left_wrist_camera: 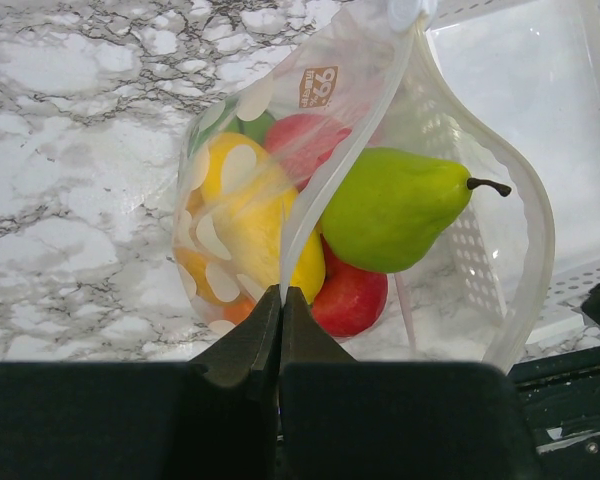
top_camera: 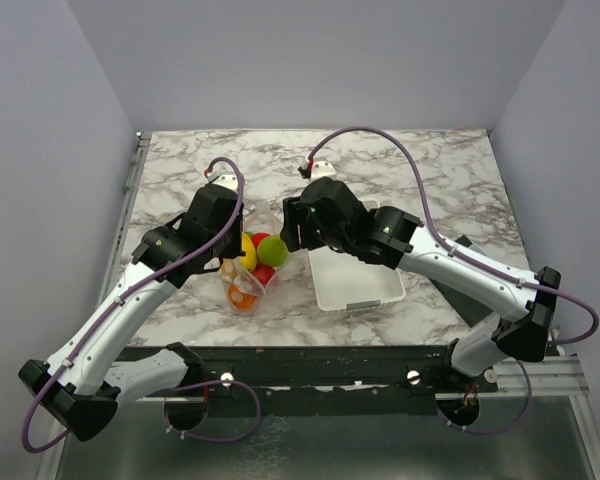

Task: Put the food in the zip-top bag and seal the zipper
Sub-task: Place the fake fruit in the zipper food storage bag, then adjust the zipper food storage bag at the center of the board, then zip the zipper food storage bag.

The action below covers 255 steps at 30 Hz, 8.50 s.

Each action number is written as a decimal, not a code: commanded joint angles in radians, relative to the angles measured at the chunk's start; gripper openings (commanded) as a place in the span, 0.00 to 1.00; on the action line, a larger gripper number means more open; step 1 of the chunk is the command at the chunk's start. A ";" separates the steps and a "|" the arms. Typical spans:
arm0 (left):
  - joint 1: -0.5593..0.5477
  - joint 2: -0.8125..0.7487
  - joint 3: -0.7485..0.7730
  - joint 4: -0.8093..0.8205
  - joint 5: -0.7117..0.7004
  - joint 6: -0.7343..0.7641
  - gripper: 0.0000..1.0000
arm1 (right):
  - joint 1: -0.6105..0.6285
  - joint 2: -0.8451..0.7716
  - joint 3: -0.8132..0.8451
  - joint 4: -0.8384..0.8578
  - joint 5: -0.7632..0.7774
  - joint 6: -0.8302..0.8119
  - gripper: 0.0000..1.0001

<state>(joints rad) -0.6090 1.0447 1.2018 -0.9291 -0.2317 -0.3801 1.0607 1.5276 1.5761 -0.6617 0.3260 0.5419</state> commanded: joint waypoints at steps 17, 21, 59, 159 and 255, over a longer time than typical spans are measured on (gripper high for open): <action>-0.001 -0.021 0.004 -0.001 0.033 0.000 0.00 | -0.014 0.103 -0.064 -0.024 -0.029 0.206 0.44; -0.001 -0.031 -0.004 -0.002 0.034 -0.002 0.00 | -0.015 0.107 -0.068 -0.018 -0.031 0.204 0.28; -0.002 -0.041 -0.115 0.054 0.015 -0.010 0.00 | -0.015 0.058 -0.056 0.001 -0.038 0.055 0.01; -0.108 -0.099 -0.076 0.229 0.463 0.376 0.00 | 0.102 -0.431 -0.290 0.073 -0.141 -0.561 0.68; -0.222 -0.315 0.046 0.231 0.654 0.394 0.52 | 0.102 -0.176 0.172 -0.594 -0.710 -0.861 0.01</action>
<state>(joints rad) -0.8333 0.7322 1.2564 -0.7940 0.2779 0.0288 1.1587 1.3422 1.6825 -1.2091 -0.3309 -0.3603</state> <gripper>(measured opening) 0.502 0.122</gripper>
